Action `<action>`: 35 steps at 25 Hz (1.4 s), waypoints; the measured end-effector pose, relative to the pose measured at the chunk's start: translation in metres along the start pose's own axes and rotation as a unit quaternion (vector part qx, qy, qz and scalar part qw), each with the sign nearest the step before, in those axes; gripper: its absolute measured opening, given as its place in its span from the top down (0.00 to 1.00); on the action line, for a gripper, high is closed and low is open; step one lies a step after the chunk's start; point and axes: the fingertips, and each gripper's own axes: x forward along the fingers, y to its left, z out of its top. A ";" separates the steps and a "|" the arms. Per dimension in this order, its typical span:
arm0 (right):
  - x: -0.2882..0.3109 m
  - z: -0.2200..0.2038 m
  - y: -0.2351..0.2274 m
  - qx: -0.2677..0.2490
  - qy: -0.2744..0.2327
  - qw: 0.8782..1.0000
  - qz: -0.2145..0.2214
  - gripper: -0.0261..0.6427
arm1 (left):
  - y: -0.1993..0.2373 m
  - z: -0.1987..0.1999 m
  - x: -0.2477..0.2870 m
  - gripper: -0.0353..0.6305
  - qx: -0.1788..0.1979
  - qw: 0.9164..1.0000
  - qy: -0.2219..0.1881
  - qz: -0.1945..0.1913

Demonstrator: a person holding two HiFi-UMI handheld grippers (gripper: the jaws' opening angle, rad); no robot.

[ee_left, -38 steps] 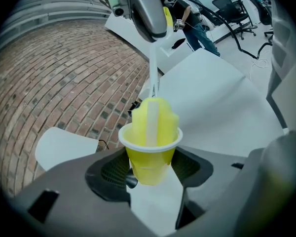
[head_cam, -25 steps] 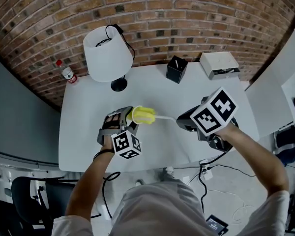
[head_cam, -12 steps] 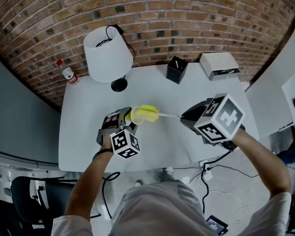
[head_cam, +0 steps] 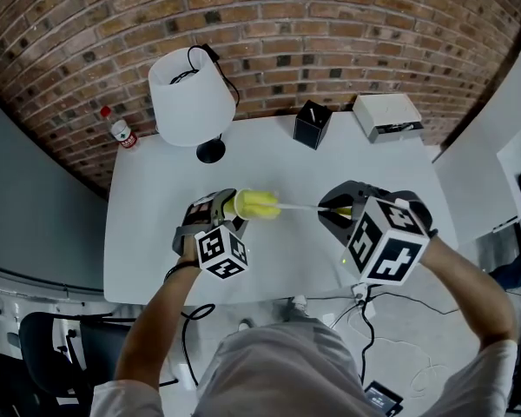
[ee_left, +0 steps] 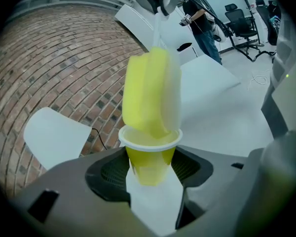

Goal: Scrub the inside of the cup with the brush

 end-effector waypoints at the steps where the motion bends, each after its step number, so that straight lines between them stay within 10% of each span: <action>1: 0.000 0.001 0.001 -0.020 0.002 1.000 -0.008 0.92 | 0.000 0.001 0.000 0.54 0.001 1.000 -0.002 -0.001; 17: 0.004 0.007 0.008 -0.319 0.056 0.937 -0.127 0.92 | -0.007 0.010 -0.002 0.54 0.014 1.000 -0.012 -0.020; 35: 0.027 0.017 0.023 -0.316 0.046 0.939 -0.128 0.92 | -0.011 0.035 -0.009 0.54 0.057 0.998 -0.030 -0.008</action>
